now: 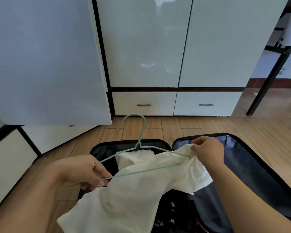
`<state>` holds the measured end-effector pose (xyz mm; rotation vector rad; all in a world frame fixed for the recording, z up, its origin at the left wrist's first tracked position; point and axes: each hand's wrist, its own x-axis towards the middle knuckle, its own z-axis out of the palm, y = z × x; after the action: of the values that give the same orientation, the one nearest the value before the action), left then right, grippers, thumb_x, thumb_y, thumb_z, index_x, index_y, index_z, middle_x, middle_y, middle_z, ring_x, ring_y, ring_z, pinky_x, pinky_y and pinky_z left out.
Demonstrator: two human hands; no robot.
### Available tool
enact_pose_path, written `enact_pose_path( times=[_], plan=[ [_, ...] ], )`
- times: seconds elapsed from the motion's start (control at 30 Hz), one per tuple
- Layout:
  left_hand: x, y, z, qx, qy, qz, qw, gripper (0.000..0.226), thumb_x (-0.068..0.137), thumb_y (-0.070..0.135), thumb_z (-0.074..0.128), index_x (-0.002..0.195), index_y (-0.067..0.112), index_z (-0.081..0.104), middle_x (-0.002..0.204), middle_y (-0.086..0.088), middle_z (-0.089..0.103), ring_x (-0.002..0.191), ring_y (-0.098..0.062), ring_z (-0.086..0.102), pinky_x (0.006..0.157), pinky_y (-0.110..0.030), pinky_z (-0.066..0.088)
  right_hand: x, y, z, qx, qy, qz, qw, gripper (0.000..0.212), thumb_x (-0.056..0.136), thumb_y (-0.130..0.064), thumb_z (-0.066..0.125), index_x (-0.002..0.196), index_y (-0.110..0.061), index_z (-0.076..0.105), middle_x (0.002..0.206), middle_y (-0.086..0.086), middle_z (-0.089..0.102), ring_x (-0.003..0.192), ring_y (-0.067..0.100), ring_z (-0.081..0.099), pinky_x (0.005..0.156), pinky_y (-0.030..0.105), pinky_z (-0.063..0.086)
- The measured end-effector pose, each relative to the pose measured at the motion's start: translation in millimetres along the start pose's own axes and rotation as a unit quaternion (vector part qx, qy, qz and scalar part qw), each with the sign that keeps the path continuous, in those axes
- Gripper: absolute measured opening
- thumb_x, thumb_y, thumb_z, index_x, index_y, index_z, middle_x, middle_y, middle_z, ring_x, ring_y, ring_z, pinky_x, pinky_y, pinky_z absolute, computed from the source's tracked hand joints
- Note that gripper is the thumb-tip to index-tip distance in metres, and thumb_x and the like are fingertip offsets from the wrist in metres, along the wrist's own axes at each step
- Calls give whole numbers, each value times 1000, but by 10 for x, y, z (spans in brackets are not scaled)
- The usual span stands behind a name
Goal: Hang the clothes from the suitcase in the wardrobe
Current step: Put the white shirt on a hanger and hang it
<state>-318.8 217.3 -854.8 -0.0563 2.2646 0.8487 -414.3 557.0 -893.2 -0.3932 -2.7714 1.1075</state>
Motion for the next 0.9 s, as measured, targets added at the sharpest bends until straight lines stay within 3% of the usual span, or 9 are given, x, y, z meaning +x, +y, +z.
enact_pose_path(
  times=[0.2, 0.33, 0.43, 0.5, 0.6, 0.7, 0.77, 0.83, 0.9],
  plan=[
    [19, 58, -19, -30, 77, 18, 996, 29, 86, 5, 67, 103, 27, 71, 97, 8, 75, 68, -8, 62, 62, -23, 47, -96, -186, 28, -128, -19, -119, 984, 22, 95, -23, 54, 95, -14, 74, 80, 3, 68, 73, 18, 59, 60, 27, 42],
    [59, 170, 58, -5, 62, 24, 998, 26, 85, 9, 67, 101, 28, 74, 97, 2, 75, 67, -5, 61, 61, -22, 47, -196, -491, -63, -19, -118, -170, 978, 18, 94, -27, 57, 92, -14, 71, 76, -4, 64, 71, 13, 57, 61, 23, 42],
    [155, 229, 93, 16, 98, 34, 994, 19, 86, 18, 68, 102, 27, 73, 87, -4, 74, 63, -3, 60, 59, -20, 47, -359, -782, -157, 93, -220, -199, 950, 15, 90, -25, 63, 78, -18, 70, 62, -11, 56, 55, 4, 47, 52, 16, 36],
    [182, 236, 85, 14, 132, 32, 991, 15, 88, 22, 68, 102, 26, 73, 78, -2, 72, 61, -2, 61, 57, -17, 47, -412, -885, -210, 88, -253, -242, 933, 14, 90, -28, 63, 79, -23, 70, 67, -12, 55, 57, -1, 45, 57, 15, 36],
    [166, 268, 67, -42, 177, 49, 982, 12, 86, 20, 70, 98, 20, 73, 79, -4, 74, 67, -9, 68, 61, -21, 53, -398, -888, -236, 19, -253, -308, 917, 8, 91, -31, 61, 95, -27, 67, 94, -16, 54, 86, -3, 50, 72, 13, 37],
    [168, 338, 66, -47, 281, 71, 956, 18, 83, 15, 73, 100, 22, 73, 93, 5, 73, 90, -11, 69, 82, -25, 54, -396, -813, -152, -22, -175, -358, 917, 12, 95, -26, 55, 92, -19, 64, 84, -8, 61, 81, 11, 53, 72, 25, 41],
    [210, 408, 76, 37, 469, 103, 876, 36, 75, 23, 79, 109, 24, 68, 108, 7, 68, 104, -15, 61, 89, -25, 43, -396, -803, -113, -4, -110, -337, 935, 13, 95, -25, 55, 87, -20, 63, 74, -8, 59, 76, 14, 51, 66, 26, 36],
    [237, 520, 107, 117, 654, 173, 727, 45, 68, 39, 80, 102, 16, 62, 102, 0, 61, 99, -21, 53, 84, -26, 32, -364, -822, -126, 28, -40, -290, 956, 13, 96, -25, 53, 89, -23, 64, 72, -9, 57, 72, 12, 50, 62, 25, 32],
    [258, 716, 217, 142, 736, 244, 615, 47, 68, 47, 72, 89, 13, 49, 88, -6, 52, 85, -21, 43, 76, -26, 26, -319, -856, -169, 60, 23, -236, 970, 16, 98, -25, 50, 86, -23, 61, 69, -9, 54, 66, 6, 47, 57, 17, 33]
  ],
)
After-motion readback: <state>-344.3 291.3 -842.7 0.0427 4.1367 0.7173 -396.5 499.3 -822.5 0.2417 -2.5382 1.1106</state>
